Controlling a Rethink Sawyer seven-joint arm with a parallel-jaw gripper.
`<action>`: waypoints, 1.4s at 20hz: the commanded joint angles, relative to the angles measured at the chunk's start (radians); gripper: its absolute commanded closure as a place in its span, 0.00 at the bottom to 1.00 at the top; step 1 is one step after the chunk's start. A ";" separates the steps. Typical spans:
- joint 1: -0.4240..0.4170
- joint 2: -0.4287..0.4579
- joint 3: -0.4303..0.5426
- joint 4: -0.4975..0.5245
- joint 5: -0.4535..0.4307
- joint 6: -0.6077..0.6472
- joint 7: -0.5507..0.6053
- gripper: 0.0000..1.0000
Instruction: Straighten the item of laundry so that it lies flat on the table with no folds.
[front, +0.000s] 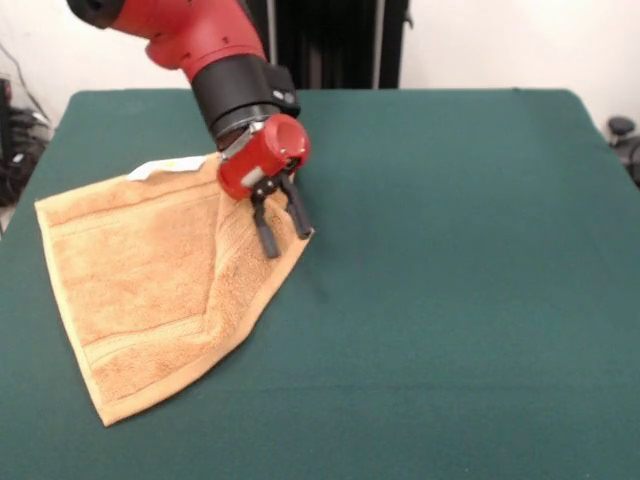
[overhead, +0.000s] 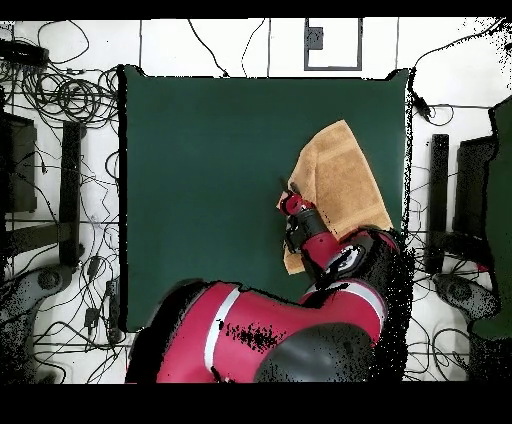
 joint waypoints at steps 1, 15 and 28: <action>0.011 0.056 0.007 0.024 0.132 0.059 -0.390 0.00; 0.126 0.110 0.004 -0.139 -0.479 0.146 0.300 0.00; 0.183 0.121 -0.025 -0.168 -0.662 0.126 0.522 0.00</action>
